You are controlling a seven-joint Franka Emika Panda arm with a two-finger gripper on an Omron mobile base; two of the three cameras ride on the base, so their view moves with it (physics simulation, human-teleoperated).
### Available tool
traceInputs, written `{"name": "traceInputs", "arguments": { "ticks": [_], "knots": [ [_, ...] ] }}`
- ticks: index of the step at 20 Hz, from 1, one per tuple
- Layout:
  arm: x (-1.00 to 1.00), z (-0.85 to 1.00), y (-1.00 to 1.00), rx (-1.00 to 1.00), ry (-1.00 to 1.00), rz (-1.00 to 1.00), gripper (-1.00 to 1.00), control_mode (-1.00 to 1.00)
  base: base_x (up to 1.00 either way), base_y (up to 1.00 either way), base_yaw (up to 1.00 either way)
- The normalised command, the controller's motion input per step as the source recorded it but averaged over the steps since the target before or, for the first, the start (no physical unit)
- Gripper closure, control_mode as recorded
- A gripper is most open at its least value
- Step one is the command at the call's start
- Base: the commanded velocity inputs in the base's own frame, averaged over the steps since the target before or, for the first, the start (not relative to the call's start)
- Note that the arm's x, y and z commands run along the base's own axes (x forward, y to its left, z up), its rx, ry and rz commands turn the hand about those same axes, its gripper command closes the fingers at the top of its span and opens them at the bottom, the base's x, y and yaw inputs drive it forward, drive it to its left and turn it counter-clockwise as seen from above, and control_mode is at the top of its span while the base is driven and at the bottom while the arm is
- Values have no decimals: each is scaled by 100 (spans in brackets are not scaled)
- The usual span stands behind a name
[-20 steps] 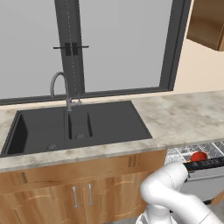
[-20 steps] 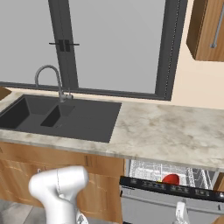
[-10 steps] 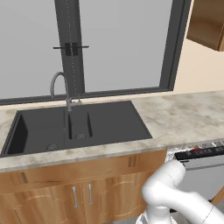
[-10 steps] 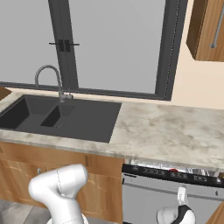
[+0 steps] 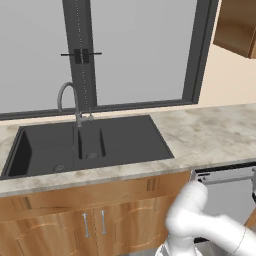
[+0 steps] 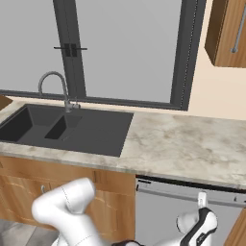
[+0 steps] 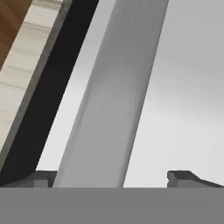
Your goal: Pick up the cup and bowl from the counter, place them in the dishwasher, and close the dishwasher door.
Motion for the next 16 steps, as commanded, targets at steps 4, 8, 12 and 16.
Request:
{"name": "traceInputs", "arguments": {
  "ticks": [4, 8, 12, 16],
  "knots": [
    [59, -26, -4, 0, -7, 0, -100, -100, 0, 0, 0],
    [61, -49, -5, 0, -5, 0, -100, -100, 0, 0, 0],
    [66, -71, -4, -3, -2, 0, -100, -100, 0, 0, 0],
    [77, -93, -3, -7, -1, 0, -100, -100, 0, 0, 0]
  ]
}}
